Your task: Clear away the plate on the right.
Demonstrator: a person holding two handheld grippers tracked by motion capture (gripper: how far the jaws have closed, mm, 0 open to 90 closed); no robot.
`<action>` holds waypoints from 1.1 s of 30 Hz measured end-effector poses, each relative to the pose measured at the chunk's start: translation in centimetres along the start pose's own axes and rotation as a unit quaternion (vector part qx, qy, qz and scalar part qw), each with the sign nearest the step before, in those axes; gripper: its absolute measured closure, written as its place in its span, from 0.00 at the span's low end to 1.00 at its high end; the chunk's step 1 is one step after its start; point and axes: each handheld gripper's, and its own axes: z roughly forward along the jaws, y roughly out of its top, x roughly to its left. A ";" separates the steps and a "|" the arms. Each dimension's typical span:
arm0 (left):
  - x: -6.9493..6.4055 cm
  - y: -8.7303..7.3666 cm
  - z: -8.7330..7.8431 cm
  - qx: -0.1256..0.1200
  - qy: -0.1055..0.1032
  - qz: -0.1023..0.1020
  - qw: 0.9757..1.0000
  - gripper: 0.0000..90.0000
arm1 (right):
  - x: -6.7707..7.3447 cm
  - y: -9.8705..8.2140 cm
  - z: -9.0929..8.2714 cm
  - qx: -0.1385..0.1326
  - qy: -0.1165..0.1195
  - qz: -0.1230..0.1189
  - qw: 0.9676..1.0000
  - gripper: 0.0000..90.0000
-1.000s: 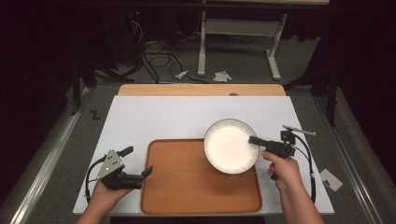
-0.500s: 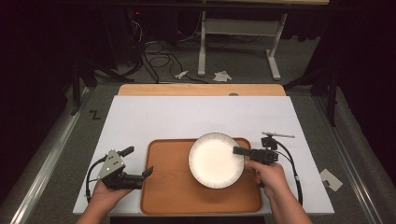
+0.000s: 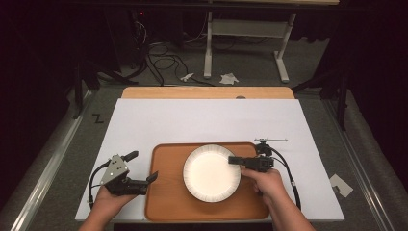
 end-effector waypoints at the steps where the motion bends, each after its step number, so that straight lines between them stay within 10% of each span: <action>1: 0.0 0.0 0.0 0.000 0.000 0.000 1.000 0.02 | 0.0 0.0 0.1 0.001 -0.001 -0.003 1.000 0.94; 33: 0.0 0.0 0.0 0.001 -0.003 0.002 1.000 0.02 | -0.1 -0.2 1.5 0.047 -0.033 -0.013 0.998 0.94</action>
